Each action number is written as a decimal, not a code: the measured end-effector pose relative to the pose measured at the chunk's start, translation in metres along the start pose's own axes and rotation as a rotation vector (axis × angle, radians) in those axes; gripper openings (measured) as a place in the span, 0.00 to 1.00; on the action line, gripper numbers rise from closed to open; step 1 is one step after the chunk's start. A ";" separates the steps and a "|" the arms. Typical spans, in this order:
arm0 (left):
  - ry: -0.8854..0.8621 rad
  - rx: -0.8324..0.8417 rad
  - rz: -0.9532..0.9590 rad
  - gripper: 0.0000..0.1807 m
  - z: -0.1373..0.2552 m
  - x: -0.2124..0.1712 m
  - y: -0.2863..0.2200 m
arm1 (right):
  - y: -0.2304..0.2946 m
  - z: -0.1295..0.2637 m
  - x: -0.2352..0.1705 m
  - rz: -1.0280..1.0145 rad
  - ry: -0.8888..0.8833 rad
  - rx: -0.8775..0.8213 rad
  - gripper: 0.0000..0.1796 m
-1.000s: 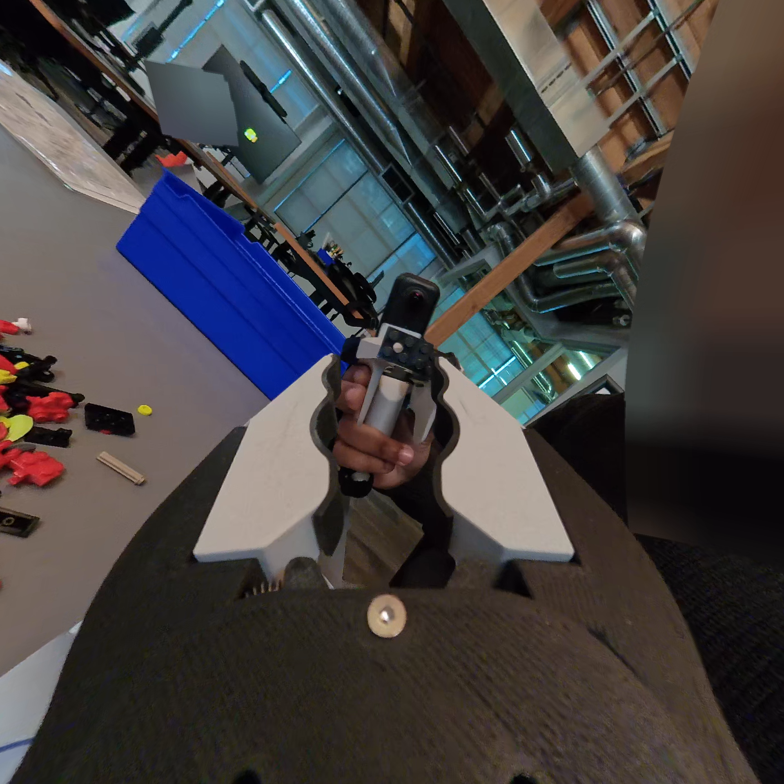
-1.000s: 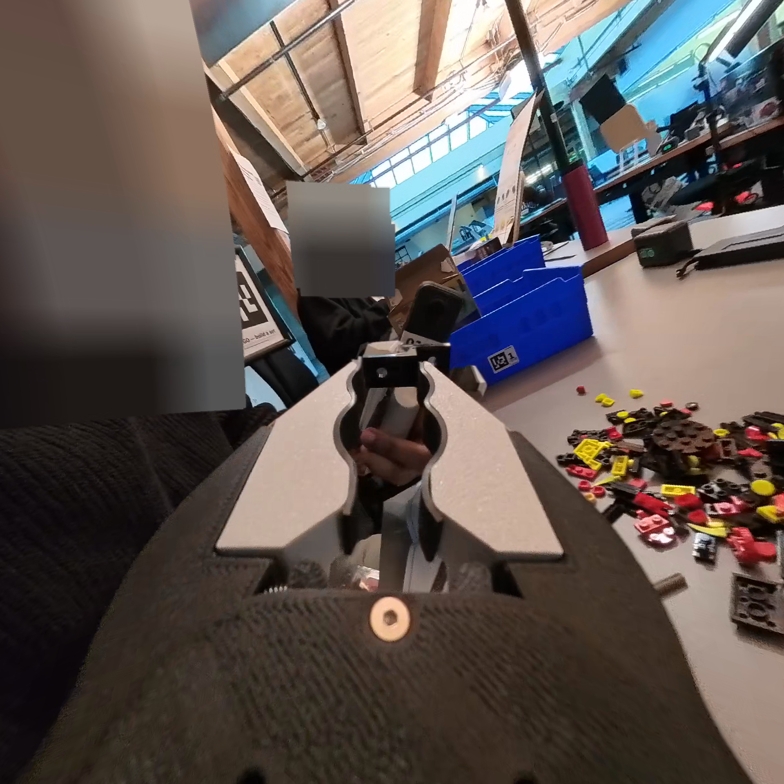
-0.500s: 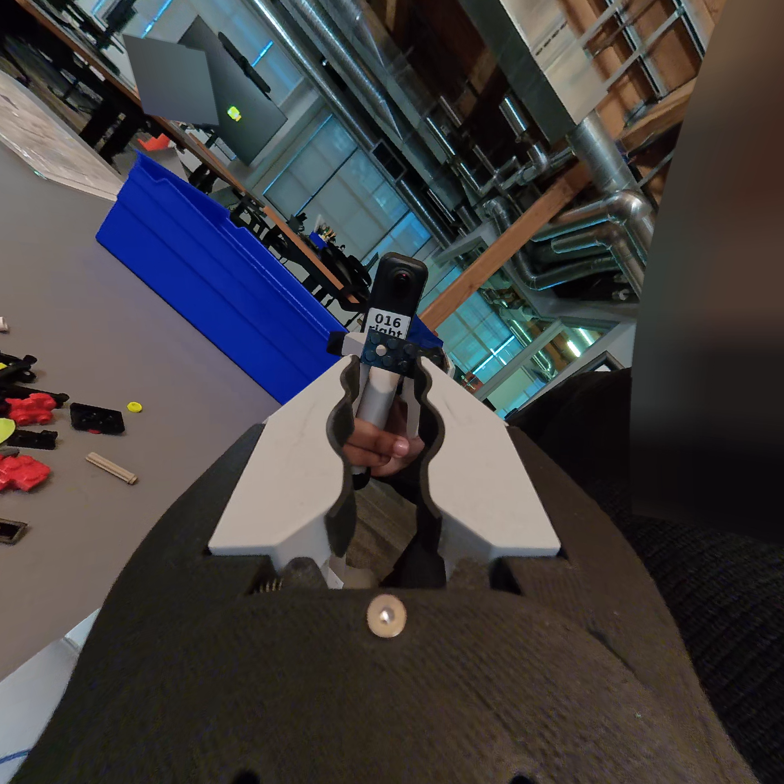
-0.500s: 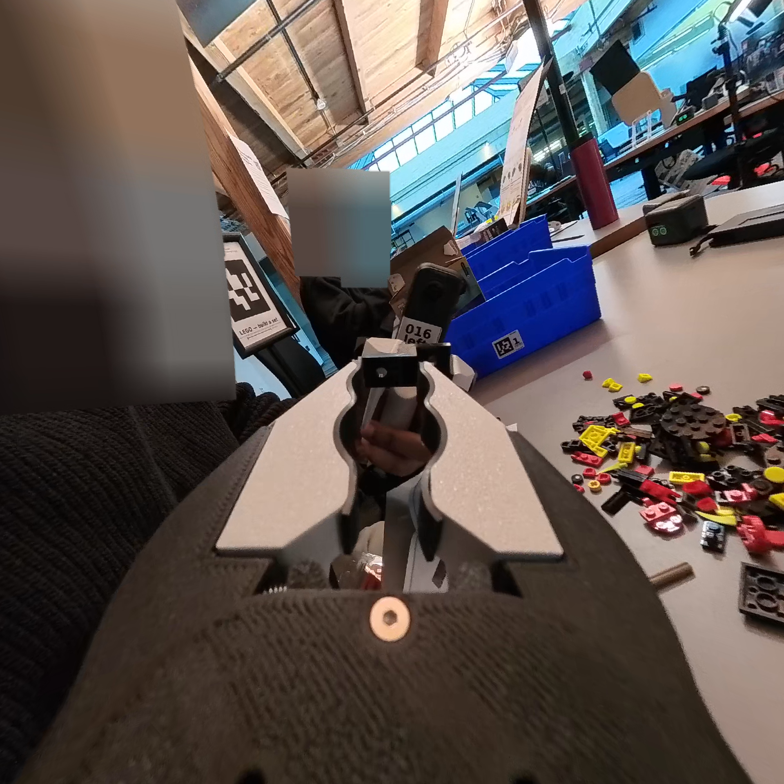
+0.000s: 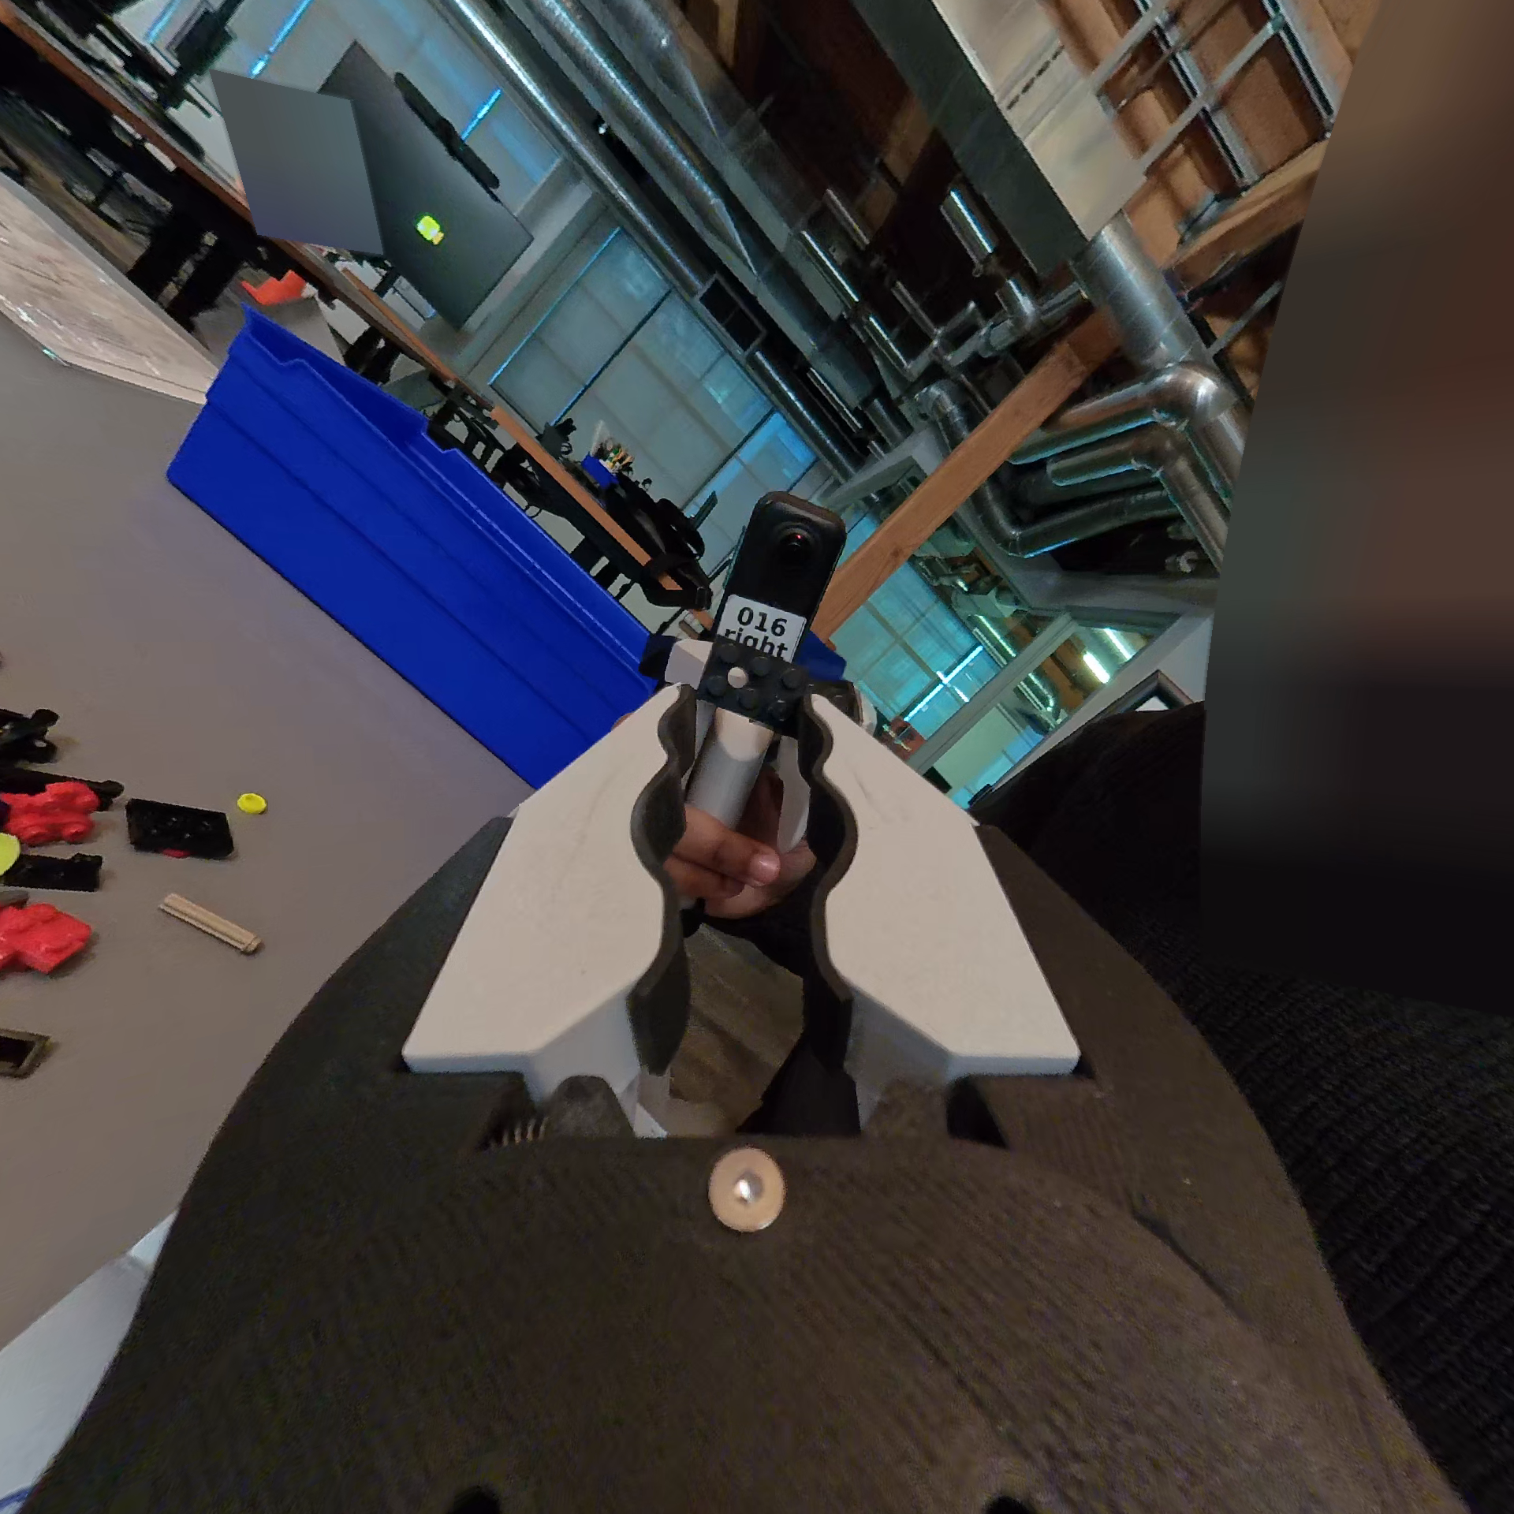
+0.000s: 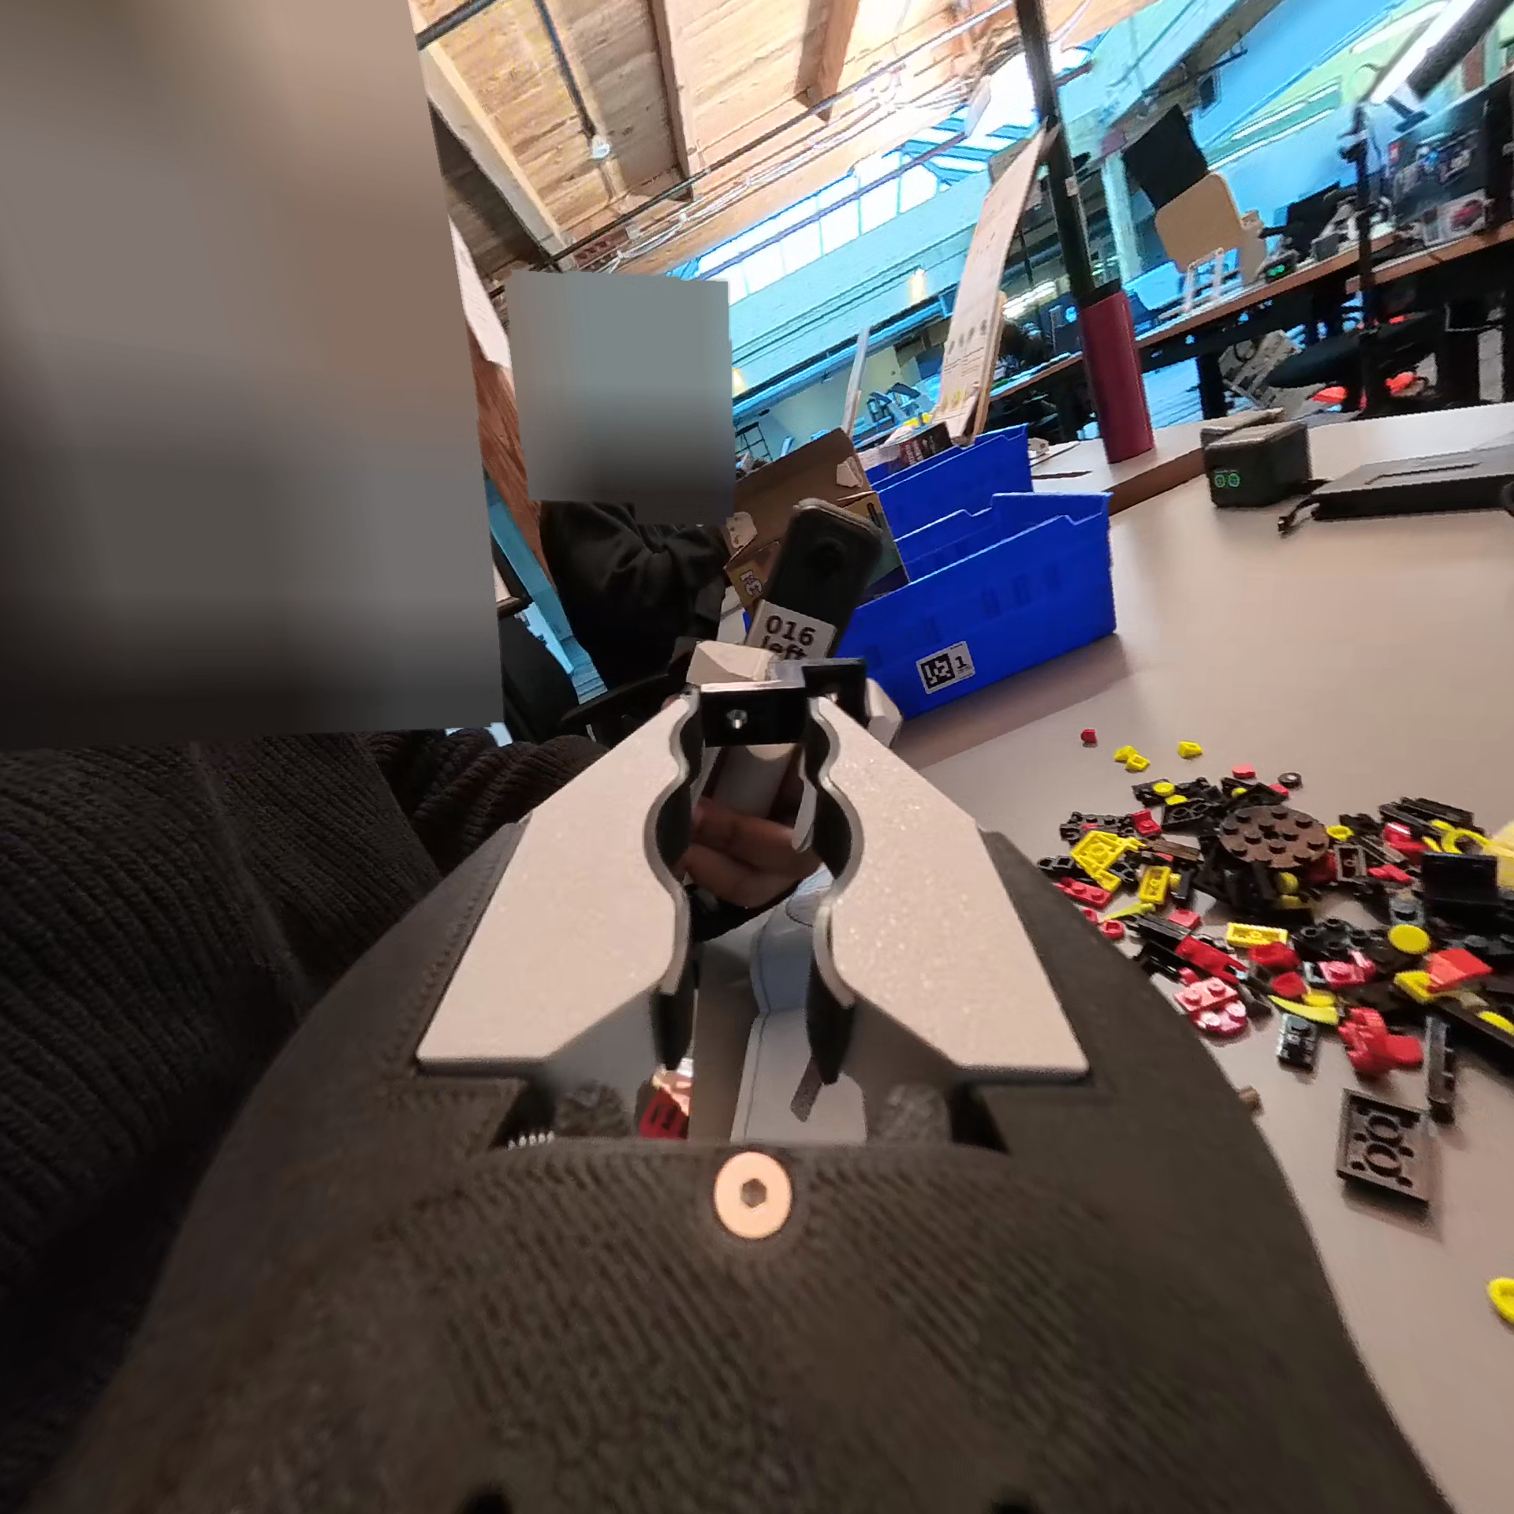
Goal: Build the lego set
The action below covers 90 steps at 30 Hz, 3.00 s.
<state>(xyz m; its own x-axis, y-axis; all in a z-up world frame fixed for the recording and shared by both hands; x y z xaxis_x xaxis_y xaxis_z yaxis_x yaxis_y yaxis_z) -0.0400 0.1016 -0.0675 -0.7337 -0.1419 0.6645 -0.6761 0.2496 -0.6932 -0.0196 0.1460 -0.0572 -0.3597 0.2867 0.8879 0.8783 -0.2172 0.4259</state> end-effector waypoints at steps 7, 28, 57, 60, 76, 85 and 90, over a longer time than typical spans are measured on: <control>-0.117 0.111 -0.007 0.11 0.025 0.029 0.020 | -0.036 0.018 0.010 -0.023 -0.069 -0.167 0.20; 0.311 1.370 -0.377 0.13 0.167 0.047 0.147 | -0.113 0.047 -0.061 0.233 0.581 -0.650 0.15; 0.991 0.571 -0.453 0.38 0.075 -0.069 0.080 | -0.041 0.003 -0.105 0.256 0.683 -0.321 0.40; 1.041 0.501 -0.446 0.12 0.080 -0.073 0.073 | -0.041 0.004 -0.107 0.280 0.697 -0.327 0.39; 1.014 0.321 -0.159 0.54 0.092 -0.080 0.022 | -0.034 -0.003 -0.105 0.312 0.689 -0.288 0.37; 1.185 0.319 -0.131 0.00 0.100 -0.106 0.032 | -0.037 -0.005 -0.105 0.309 0.690 -0.279 0.37; 1.038 0.165 -0.199 0.00 0.076 -0.089 0.009 | -0.028 -0.009 -0.102 0.272 0.659 -0.210 0.39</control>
<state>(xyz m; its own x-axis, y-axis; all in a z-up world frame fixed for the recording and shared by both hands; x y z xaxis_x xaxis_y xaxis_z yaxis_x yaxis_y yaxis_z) 0.0138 0.0435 -0.1543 -0.2452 0.7385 0.6282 -0.8353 0.1680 -0.5236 -0.0106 0.1146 -0.1580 -0.3103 -0.4074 0.8589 0.9085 -0.3931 0.1418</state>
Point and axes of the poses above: each gripper's, where its closed fingertips meet, z back along the fingers, x out of its top, y = z × x across the jaws, the point moved 3 cm from there along z, back along the fingers, and after that the axes turned 1 degree about -z, right-handed, at the moved point
